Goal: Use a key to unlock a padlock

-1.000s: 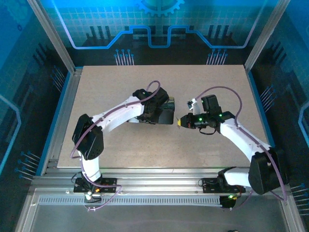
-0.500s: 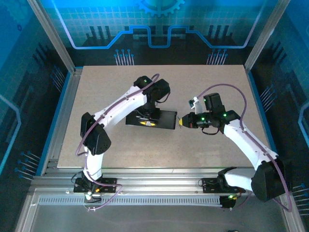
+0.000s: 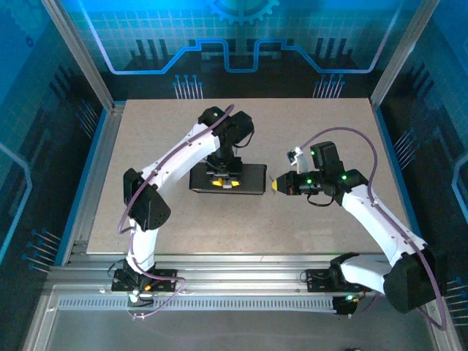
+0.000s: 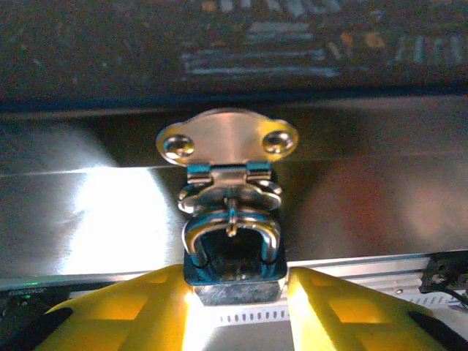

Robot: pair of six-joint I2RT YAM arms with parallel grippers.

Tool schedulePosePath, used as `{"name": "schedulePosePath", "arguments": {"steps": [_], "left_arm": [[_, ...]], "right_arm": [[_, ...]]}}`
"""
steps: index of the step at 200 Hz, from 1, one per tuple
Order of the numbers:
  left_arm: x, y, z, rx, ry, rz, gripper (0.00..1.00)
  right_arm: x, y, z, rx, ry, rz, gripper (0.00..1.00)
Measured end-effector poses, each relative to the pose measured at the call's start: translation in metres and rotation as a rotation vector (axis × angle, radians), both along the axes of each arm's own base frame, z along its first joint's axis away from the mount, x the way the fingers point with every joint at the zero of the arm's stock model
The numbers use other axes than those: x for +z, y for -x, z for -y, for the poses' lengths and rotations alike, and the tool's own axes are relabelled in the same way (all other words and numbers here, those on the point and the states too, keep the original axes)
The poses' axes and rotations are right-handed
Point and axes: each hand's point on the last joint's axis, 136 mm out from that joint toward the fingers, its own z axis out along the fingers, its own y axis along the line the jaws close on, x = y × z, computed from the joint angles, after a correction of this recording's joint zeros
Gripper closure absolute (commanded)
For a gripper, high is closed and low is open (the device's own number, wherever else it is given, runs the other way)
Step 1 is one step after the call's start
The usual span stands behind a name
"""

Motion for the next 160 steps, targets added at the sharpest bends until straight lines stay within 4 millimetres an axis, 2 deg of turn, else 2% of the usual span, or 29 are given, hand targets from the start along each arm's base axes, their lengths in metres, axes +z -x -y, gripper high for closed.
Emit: {"name": "schedulePosePath", "arguments": {"steps": [34,70,90,125,160], "left_arm": [[0.001,-0.008,-0.001,0.025,0.018,0.002,0.34],[0.027,-0.034,0.002,0.059,0.107,0.103,0.31],[0.034,-0.049,-0.002,0.094,0.155,0.139,0.31],[0.047,-0.085,-0.024,0.138,0.194,0.258,0.26],[0.047,-0.111,-0.063,0.183,0.186,0.406,0.19]], "right_arm": [[0.000,0.003,-0.005,0.015,-0.001,-0.002,1.00],[-0.001,0.007,-0.008,0.027,0.009,-0.002,1.00],[0.000,0.010,-0.009,0.027,0.018,0.004,1.00],[0.000,0.014,-0.010,0.027,0.030,0.005,1.00],[-0.002,0.017,-0.009,0.029,0.050,-0.004,1.00]]}}
